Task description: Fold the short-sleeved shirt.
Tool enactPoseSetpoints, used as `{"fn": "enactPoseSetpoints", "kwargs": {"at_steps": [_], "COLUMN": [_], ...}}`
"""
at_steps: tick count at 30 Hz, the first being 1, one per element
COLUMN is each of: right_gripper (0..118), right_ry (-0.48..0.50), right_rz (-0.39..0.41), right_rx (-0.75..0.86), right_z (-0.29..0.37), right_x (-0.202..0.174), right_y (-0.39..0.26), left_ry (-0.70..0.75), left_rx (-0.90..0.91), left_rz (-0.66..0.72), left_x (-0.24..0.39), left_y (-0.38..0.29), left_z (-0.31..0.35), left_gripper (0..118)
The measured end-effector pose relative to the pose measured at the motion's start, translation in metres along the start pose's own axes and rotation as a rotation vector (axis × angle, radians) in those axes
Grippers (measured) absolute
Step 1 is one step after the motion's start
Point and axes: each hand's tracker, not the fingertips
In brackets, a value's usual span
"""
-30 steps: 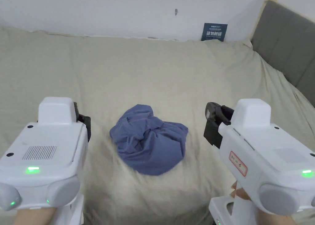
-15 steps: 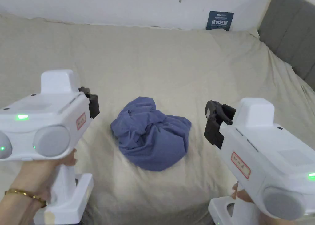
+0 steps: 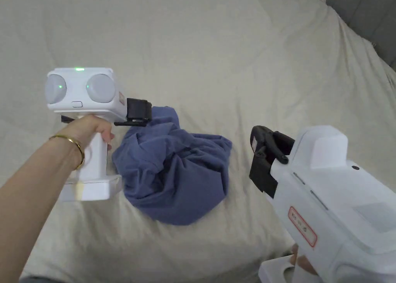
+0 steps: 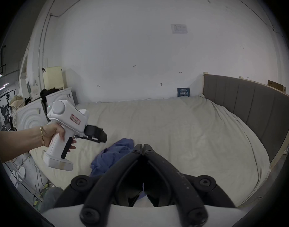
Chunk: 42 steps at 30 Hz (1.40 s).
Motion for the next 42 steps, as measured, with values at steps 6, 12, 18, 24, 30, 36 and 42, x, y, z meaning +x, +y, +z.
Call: {"fn": "enactPoseSetpoints", "kwargs": {"at_steps": [6, 12, 18, 24, 30, 36, 42], "right_gripper": [1, 1, 3, 109, 118, 96, 11], "right_ry": [-0.032, -0.058, -0.077, -0.039, -0.076, -0.177, -0.140], "right_rz": [-0.027, -0.072, -0.067, -0.057, -0.054, -0.087, -0.146], "right_rx": [-0.047, -0.054, -0.113, -0.289, -0.506, -0.767, -0.810], "right_z": [-0.016, -0.016, -0.034, -0.098, -0.198, -0.272, -0.271], "right_x": [0.010, 0.017, 0.034, 0.027, 0.021, 0.016, 0.017], "right_y": [-0.005, -0.009, 0.008, 0.038, 0.038, -0.003, -0.011], "left_ry": [-0.029, -0.026, -0.051, -0.072, -0.099, -0.065, -0.050], "left_rx": [-0.133, -0.059, 0.207, 0.317, 0.315, 0.297, 0.285], "left_rz": [-0.029, -0.020, 0.004, 0.075, 0.183, 0.220, 0.227], "left_x": [0.005, -0.002, -0.031, -0.059, -0.092, -0.111, -0.122], "left_y": [-0.022, -0.031, -0.036, -0.057, -0.073, -0.083, -0.087], "left_z": [-0.030, -0.017, 0.053, 0.094, 0.096, 0.089, 0.082], "left_gripper": [6, 6, 6, 6, 6, 6, 6]}}
